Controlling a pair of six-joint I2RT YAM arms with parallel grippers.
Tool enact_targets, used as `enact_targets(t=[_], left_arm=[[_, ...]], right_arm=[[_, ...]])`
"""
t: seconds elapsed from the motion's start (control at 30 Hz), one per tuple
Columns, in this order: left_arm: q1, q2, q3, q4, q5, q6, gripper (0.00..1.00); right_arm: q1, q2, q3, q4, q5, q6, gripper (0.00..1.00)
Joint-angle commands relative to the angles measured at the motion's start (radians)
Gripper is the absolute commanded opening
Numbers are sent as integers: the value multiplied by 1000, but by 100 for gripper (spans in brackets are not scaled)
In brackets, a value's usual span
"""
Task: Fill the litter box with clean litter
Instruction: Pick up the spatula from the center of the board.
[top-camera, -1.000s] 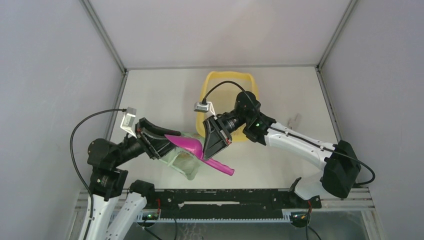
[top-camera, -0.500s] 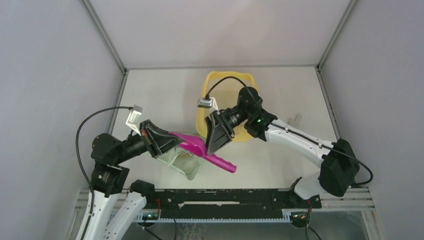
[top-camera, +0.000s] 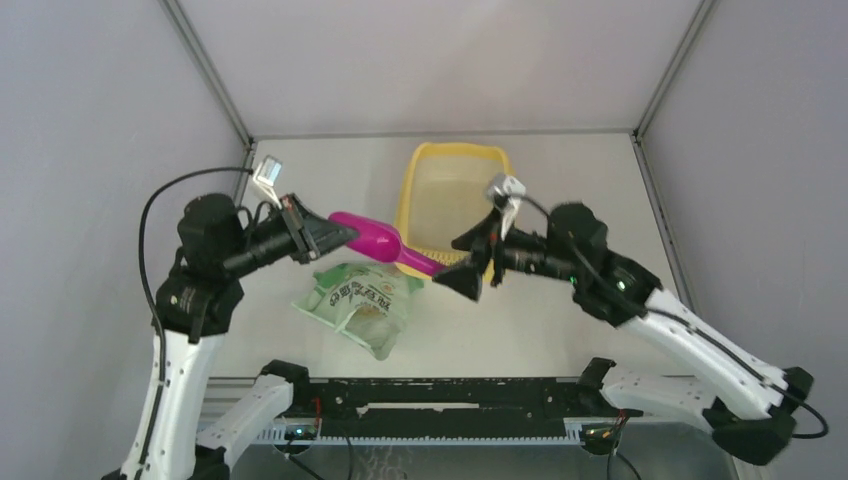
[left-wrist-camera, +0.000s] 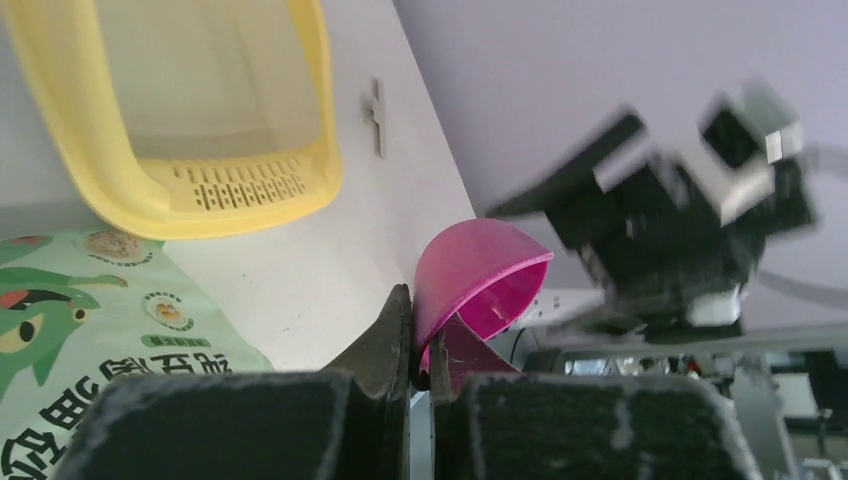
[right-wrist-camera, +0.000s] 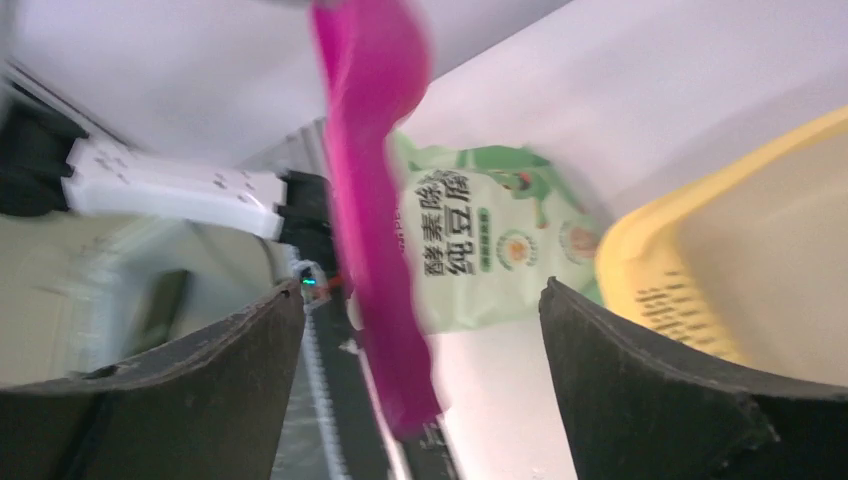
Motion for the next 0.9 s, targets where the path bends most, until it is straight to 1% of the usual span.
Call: enact_targets(t=[0.0,0.07,0.1,0.13,0.2,0.23,0.33,0.4,0.5,0.57,0.67,0.73,0.83,0.87], left_arm=[[47,153,235,-214,-38,-24,0],[48,185,253,-204,-36,-86,0],[49,198,253,-203,-22,-109,0],[48,206,249,-203,-21,-128,0],[52,217,226,-210,-19,-151,0],[52,219,212,-212,-12,-158,0],[52,206,173,-218,19,-196,0],[52,188,157,-236,28,-221,0],[52,181,175,-340,16,-191,0],[52,169,156,-378,5,-185,0],[52,148,87,-365,23,-194,0],[52,134,58,-363,28,-193,0],[52,122,44,-379,26,-182,0],[52,120,42,-386,24,-178,0]], right_arm=[[211,-198,-191,64,646,-426,99],[287,-272,-277,164,781,-490,99],[300,-298,-284,179,807,-491,99],[302,-318,-282,169,796,-491,99],[310,-340,-273,133,719,-515,99],[321,-344,-273,121,713,-535,99],[391,-324,-274,101,799,-634,99],[435,-297,-273,98,824,-671,99],[479,-261,-265,68,774,-668,97],[506,-251,-262,60,752,-665,96],[523,-225,-242,53,720,-652,93],[529,-200,-221,38,725,-653,91],[530,-177,-194,27,725,-655,88],[530,-173,-186,26,712,-655,86]])
